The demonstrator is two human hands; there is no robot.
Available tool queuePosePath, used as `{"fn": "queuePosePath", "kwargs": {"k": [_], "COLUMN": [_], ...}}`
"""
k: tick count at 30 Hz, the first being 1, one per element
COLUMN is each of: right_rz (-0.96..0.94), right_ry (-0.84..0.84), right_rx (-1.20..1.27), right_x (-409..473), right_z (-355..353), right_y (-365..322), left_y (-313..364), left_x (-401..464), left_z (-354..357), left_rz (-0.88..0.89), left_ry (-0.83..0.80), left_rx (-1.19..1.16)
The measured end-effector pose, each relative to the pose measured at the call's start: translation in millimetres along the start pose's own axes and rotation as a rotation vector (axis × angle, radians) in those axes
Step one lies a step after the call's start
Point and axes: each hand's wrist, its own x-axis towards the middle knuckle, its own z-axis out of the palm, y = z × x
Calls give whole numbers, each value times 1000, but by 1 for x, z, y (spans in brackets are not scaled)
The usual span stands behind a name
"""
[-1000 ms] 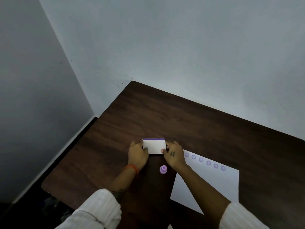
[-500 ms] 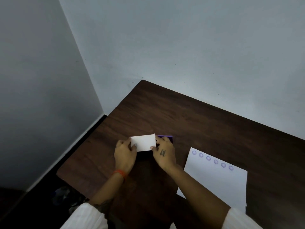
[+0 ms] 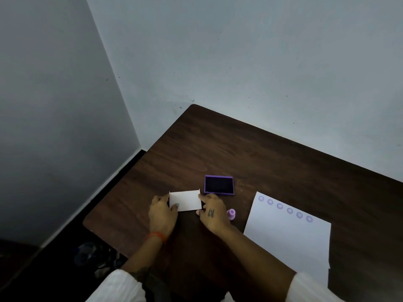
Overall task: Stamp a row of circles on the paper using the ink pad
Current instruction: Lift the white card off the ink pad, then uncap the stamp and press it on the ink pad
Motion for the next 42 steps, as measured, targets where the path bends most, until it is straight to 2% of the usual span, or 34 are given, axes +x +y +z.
{"fn": "queuePosePath", "kwargs": {"k": [3, 6, 9, 11, 14, 16, 26, 29, 34, 42], "right_rz": [-2, -38, -10, 40, 108, 100, 89, 94, 208, 223], "right_ry": [21, 135, 296, 342, 284, 266, 174, 202, 223, 191], "right_rx": [62, 174, 228, 249, 233, 210, 202, 307, 481, 561], "right_x": [1, -4, -18, -28, -43, -51, -55, -54, -51, -49], "right_z": [-10, -32, -53, -61, -60, -54, -50, -52, -60, -67], "right_y": [0, 2, 14, 26, 45, 53, 54, 54, 56, 55], "left_y": [7, 25, 46, 54, 56, 54, 53, 53, 55, 59], "left_x": [-2, -6, -14, -21, -28, -29, -28, -28, -27, -25], "left_z": [3, 10, 28, 43, 63, 72, 84, 81, 75, 70], "left_rz": [43, 245, 444, 520, 516, 520, 528, 508, 436, 478], "left_ry": [56, 90, -81, -206, -360, -394, -333, -342, -337, -321], "left_rx": [55, 62, -27, -10, 29, 47, 17, -12, -214, -214]}}
